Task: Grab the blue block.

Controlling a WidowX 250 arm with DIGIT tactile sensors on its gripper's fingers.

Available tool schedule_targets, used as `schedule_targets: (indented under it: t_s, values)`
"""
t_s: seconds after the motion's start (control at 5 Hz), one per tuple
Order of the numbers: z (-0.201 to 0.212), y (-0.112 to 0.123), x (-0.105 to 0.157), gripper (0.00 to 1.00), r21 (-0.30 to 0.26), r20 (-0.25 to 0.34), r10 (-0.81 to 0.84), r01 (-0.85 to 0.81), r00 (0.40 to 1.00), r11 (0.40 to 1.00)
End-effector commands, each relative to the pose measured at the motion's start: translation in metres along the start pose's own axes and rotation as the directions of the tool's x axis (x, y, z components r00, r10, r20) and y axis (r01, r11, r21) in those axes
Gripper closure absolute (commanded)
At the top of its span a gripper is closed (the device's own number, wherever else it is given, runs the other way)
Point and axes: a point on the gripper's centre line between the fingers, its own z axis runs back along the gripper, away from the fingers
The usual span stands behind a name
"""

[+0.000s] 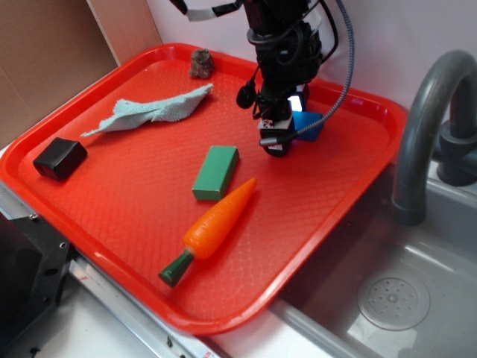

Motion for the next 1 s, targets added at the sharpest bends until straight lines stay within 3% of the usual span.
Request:
schedule_targets:
  t_s: [0.0,0.2,0.4,0.6,0.8]
  values:
    - [0.065,-0.001,-0.037,1.0,0.123,0.042,0.302,-0.305,0.952,0.944]
    - [0.118,0.006,-0.078,1.0,0.144,0.06,0.525,-0.528,0.849,0.837]
    - [0.168,-0.004,-0.101,1.0,0.125,0.104,0.716,-0.724,0.69,0.679]
    - [0.218,-0.024,-0.114,1.0,0.039,0.154,0.864,-0.877,0.479,0.479]
    - [0.209,-0.013,-0.096,1.0,0.021,0.196,0.949,-0.968,0.248,0.249]
